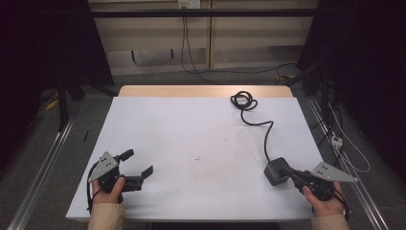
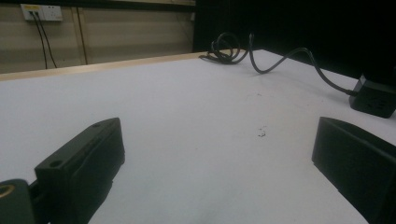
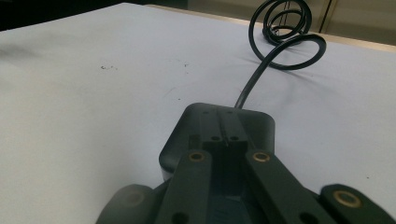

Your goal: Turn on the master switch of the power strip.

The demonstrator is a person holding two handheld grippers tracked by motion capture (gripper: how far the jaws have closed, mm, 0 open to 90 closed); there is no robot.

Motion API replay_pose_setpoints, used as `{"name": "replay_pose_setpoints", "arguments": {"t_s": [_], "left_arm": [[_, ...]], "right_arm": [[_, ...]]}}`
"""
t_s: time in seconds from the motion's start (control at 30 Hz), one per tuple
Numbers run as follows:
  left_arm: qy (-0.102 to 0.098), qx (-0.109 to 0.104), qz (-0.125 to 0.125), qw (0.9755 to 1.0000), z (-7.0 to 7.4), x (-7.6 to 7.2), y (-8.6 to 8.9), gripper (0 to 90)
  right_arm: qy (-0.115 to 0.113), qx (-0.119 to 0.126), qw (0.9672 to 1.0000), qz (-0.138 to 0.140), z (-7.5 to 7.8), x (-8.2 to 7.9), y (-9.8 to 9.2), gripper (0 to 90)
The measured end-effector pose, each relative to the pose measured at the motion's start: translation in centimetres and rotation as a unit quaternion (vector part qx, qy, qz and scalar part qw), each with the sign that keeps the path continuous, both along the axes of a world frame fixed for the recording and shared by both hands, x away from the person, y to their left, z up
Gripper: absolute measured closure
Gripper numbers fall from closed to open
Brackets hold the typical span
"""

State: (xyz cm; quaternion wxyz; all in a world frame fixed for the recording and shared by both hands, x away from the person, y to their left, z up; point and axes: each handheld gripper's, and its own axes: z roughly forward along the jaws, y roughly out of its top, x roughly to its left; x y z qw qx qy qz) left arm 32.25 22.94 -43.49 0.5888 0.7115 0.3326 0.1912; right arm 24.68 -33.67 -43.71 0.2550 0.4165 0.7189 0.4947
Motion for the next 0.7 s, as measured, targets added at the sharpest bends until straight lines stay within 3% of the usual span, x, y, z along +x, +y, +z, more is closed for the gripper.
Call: {"name": "replay_pose_setpoints", "arguments": {"t_s": [0.7], "left_arm": [[-0.001, -0.001, -0.001, 1.0, 0.03, -0.03, -0.06, 2.3]], "right_arm": [[0.0, -0.003, 1.0, -0.003, -0.03, -0.09, 0.11, 90.0]]}}
